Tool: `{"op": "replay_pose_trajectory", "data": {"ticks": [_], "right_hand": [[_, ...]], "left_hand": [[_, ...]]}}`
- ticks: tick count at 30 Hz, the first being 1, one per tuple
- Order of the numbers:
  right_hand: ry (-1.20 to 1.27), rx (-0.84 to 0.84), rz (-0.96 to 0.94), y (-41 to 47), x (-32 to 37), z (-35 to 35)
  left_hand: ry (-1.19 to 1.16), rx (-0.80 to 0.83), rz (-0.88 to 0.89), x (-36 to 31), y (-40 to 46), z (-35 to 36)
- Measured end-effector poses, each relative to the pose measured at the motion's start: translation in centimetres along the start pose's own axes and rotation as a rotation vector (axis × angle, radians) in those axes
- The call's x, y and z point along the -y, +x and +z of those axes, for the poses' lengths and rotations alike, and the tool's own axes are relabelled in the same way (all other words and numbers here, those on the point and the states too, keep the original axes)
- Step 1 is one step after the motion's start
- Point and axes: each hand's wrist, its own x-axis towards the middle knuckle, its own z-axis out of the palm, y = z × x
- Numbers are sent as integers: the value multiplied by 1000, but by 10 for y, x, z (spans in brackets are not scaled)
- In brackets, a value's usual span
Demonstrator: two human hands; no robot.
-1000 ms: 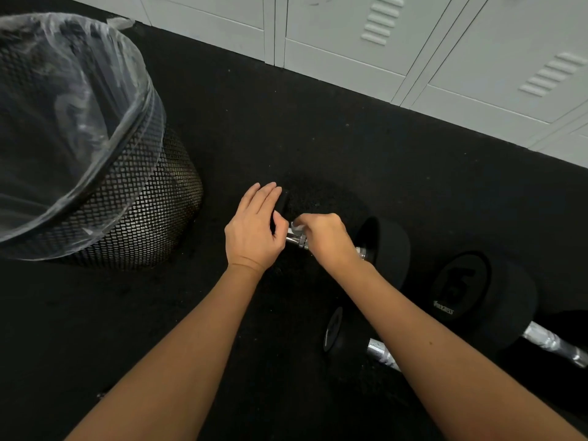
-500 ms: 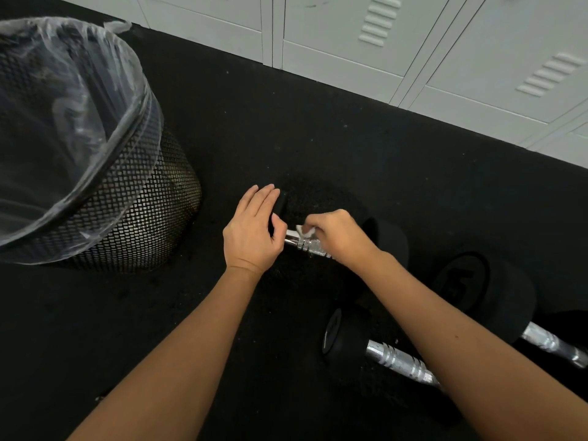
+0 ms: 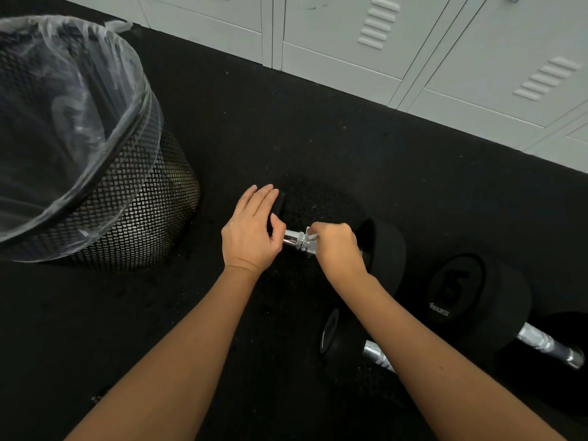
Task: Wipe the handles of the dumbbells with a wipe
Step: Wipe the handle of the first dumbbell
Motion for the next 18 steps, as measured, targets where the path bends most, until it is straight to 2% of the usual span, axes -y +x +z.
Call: {"op": "replay_pose_trajectory", "data": {"ticks": [3,10,15,18], "right_hand": [[-43,48,-51,-11,-3,7],[-24,-133,94,-17,-11,10],[-28,-116,-45,-27,-5,20],[-19,-162,-15,-26,-16,19]], "left_hand": [[-3,1,-7,0,1,0],[-7,16,-14,0,0,-1],[-9,22,-19,-1,1,-2],[-7,23,-22,-1,1,-2]]}}
